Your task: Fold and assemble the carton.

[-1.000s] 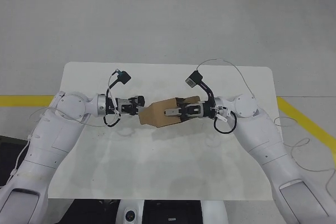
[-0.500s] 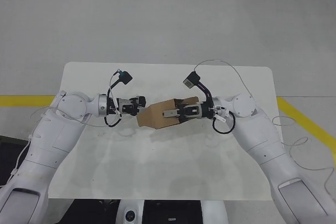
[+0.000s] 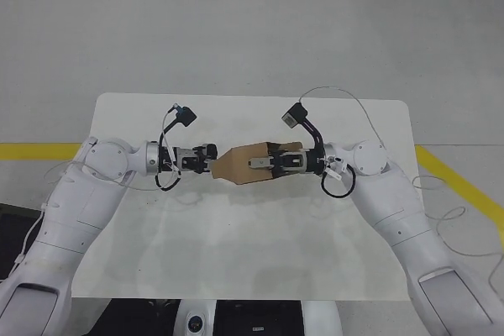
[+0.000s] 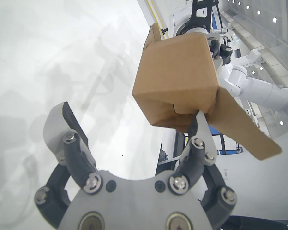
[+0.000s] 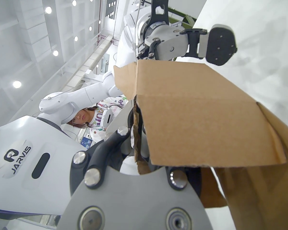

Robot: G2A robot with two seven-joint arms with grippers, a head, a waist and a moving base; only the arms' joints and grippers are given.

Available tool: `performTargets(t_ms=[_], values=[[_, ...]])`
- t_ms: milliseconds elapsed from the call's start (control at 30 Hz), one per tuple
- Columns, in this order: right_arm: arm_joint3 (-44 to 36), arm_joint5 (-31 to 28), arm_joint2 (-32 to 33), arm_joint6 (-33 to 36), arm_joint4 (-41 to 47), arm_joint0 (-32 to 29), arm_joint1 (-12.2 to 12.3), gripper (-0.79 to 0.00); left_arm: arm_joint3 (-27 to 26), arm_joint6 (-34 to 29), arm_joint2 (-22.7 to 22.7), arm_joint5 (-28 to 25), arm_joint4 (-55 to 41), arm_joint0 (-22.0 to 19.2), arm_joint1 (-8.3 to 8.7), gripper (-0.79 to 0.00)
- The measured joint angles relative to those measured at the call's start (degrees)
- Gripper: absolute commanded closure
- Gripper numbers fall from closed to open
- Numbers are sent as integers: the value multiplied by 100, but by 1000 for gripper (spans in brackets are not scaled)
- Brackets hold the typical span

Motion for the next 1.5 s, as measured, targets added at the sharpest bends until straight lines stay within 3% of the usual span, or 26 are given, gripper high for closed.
performTargets(t_ms=[333, 667, 967, 1500], values=[[-145, 284, 312, -707, -934, -141, 154, 0, -41, -7, -243, -5, -118, 108, 76, -785], [-600, 707, 297, -1120, -1638, -281, 214, 0, -521, 6, -437, 6, -94, 263, 150, -785], [-840, 750, 280, -1070, -1602, -335, 226, 0, -271, 372, -135, 628, 688, 23, 84, -785], [-1051, 684, 336, -839, -1269, -386, 257, 0, 36, 454, -5, 603, 710, -85, 38, -785]])
